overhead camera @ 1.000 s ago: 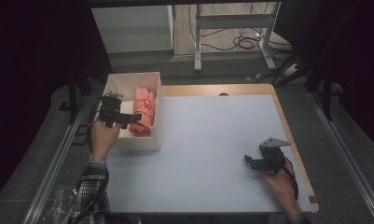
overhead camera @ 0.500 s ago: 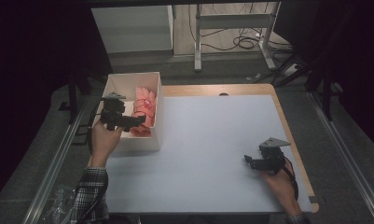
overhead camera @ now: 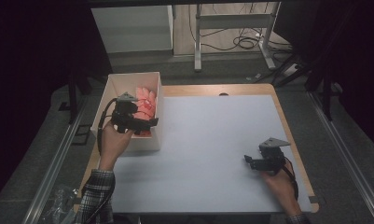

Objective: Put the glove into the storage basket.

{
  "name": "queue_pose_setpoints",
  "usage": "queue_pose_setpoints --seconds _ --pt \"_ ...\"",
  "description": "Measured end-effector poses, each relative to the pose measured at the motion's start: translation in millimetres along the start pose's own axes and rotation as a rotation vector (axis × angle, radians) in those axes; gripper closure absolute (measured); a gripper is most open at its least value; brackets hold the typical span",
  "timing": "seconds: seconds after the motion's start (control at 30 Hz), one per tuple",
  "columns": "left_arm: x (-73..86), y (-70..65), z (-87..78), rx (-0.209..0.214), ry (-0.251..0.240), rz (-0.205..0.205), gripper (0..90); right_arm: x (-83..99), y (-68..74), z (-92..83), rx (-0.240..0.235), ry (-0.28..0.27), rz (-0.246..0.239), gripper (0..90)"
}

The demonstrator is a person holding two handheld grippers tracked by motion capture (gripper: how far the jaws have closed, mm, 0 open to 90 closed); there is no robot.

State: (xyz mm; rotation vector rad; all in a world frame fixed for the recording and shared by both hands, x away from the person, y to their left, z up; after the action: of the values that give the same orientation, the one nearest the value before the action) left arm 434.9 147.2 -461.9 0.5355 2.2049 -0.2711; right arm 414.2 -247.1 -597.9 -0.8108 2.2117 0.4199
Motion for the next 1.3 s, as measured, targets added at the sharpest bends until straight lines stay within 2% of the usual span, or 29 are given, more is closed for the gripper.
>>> queue_pose_setpoints --seconds 0.5,0.87,1.3 --pt "-5.7 -39.6 19.3 0.068 0.004 0.063 1.3 0.0 0.2 0.0 -0.001 0.000 0.001 22.7" --pt "-8.6 -69.8 31.1 0.125 -0.003 0.093 1.3 -0.1 0.2 0.0 -0.001 -0.001 0.002 22.7" --pt "2.5 -106.7 45.9 0.193 -0.005 0.133 1.3 -0.2 0.0 0.1 0.000 -0.001 -0.001 22.7"
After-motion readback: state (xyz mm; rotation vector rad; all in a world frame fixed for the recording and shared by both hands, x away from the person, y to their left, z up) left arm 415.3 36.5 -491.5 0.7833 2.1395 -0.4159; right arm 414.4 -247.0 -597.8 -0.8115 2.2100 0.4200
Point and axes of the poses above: each handheld gripper's, and its own axes: z roughly forward along the jaws, x roughly out of its underside, y roughly to its left, the point moved 10 cm from there along z, roughly forward along the jaws, and after that the axes turned 9 degrees about -x, right-handed, at the moved point
